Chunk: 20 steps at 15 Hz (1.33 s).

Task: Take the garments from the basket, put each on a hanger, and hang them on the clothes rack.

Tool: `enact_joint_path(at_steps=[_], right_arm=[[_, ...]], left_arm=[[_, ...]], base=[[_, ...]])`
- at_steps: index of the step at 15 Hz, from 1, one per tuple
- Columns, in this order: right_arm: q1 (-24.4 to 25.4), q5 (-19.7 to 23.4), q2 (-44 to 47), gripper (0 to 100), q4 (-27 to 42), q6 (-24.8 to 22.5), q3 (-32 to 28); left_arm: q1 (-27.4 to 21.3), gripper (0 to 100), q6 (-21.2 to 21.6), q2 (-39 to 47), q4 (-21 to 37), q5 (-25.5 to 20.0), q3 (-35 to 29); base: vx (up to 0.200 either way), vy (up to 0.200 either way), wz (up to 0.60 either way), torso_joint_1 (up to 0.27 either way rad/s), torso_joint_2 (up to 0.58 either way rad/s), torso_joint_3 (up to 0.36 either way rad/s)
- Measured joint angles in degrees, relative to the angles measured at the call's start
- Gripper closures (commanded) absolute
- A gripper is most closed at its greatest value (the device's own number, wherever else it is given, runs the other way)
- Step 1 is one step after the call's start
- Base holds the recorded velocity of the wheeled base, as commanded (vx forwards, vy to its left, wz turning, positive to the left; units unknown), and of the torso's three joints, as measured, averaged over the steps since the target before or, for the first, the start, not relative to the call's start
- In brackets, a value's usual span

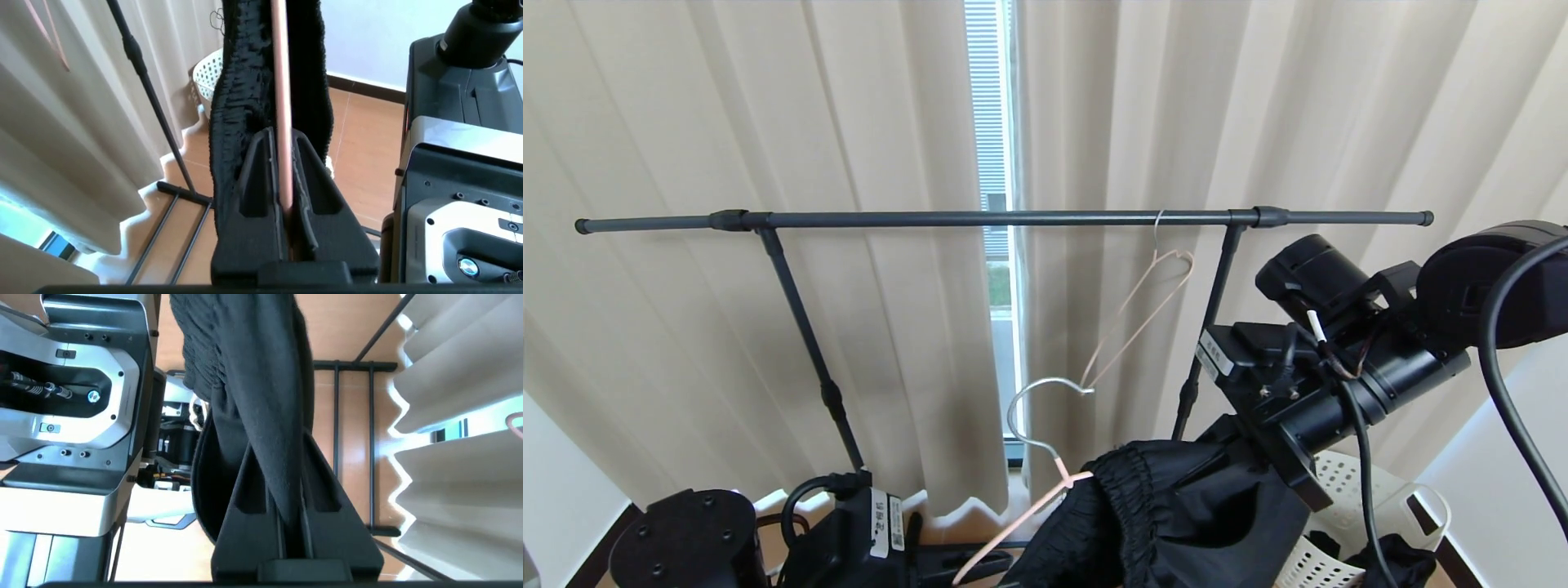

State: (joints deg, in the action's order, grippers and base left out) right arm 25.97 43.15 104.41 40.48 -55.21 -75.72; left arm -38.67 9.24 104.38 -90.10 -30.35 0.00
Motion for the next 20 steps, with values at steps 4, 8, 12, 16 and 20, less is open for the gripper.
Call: enact_joint_path(at_steps=[4,8,12,16,20], right_arm=[[0.02,-0.13,-2.73,100,0.11,0.11,0.85],[0.05,-0.98,-6.92,100,0.05,0.28,4.22],[-0.28,-8.56,-11.03,100,-1.27,3.49,5.46],[-1.17,-15.63,-12.30,100,-11.82,14.43,5.68],[-0.17,-18.55,-13.87,100,-18.79,21.36,7.28]], left_arm=[[0.28,0,-0.22,-0.05,0.09,0.00,-0.21],[3.47,0,-3.66,-0.55,0.16,0.04,-1.43],[7.86,0,-10.76,-3.68,0.16,-0.05,-4.38],[14.92,0,-24.04,-4.84,0.13,-0.68,-9.86],[17.44,0,-30.70,-2.76,0.13,-2.73,-13.39]], base=[[0.000,0.000,0.00,0.000,0.00,0.000],[0.000,0.000,0.00,0.000,0.00,0.000],[0.000,0.000,0.00,0.000,0.00,0.000],[0.000,0.000,0.00,0.000,0.00,0.000],[0.000,0.000,0.00,0.000,0.00,0.000]])
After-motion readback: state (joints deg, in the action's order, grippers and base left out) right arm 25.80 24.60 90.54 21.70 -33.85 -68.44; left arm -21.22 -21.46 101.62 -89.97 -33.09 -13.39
